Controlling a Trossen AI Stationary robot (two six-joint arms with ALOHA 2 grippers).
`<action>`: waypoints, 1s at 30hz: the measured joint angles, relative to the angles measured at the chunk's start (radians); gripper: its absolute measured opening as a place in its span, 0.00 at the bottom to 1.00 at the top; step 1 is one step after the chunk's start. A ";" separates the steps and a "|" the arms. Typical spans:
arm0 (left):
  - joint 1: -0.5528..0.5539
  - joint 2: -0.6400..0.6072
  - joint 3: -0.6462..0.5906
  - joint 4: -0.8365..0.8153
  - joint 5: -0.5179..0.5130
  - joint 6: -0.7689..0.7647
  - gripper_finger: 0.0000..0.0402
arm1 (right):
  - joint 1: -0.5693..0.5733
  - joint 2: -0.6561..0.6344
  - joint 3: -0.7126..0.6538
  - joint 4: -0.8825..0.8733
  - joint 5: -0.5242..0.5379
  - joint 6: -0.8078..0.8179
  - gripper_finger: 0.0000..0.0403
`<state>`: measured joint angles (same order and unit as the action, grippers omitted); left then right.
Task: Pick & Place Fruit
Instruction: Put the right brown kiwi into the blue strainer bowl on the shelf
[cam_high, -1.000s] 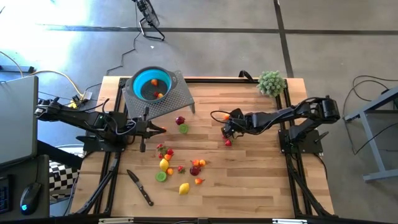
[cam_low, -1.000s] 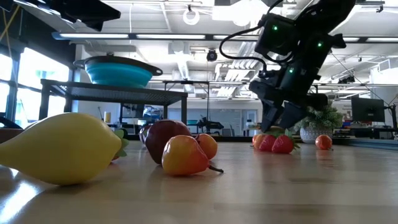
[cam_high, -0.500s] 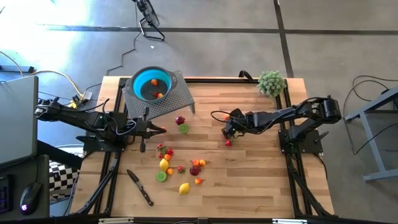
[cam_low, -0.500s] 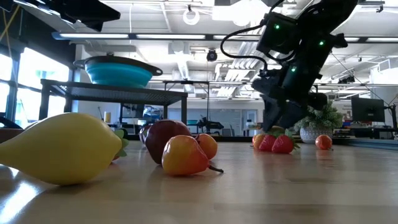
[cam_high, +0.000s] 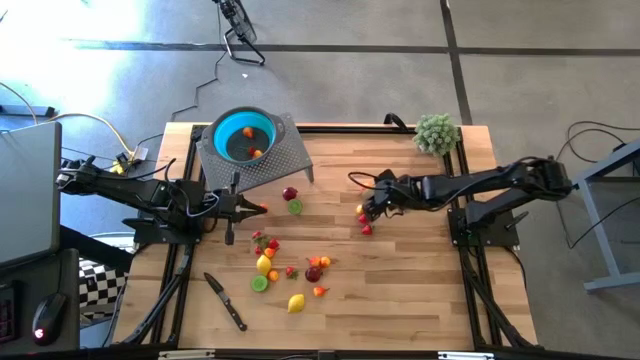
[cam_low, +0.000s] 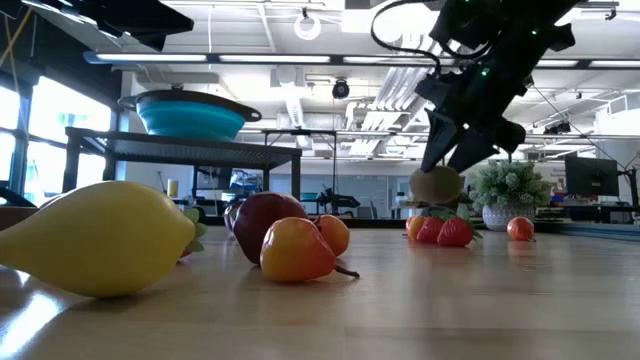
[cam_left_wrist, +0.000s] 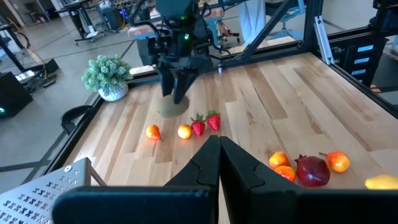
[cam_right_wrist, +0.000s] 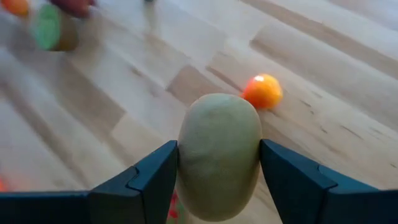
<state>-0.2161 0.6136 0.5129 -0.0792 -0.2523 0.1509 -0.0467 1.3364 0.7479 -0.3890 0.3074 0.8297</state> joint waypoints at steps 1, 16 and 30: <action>0.000 0.000 0.000 0.000 0.000 0.000 0.00 | 0.000 -0.001 0.001 0.016 -0.007 -0.011 0.54; 0.000 0.000 0.000 0.000 0.000 0.000 0.00 | 0.000 -0.001 0.001 0.037 -0.036 -0.077 0.50; 0.000 0.000 0.000 0.000 0.000 -0.005 0.00 | 0.000 0.013 0.002 -0.188 -0.018 0.012 0.57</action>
<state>-0.2161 0.6140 0.5129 -0.0788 -0.2523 0.1459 -0.0467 1.3497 0.7498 -0.5769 0.2890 0.8413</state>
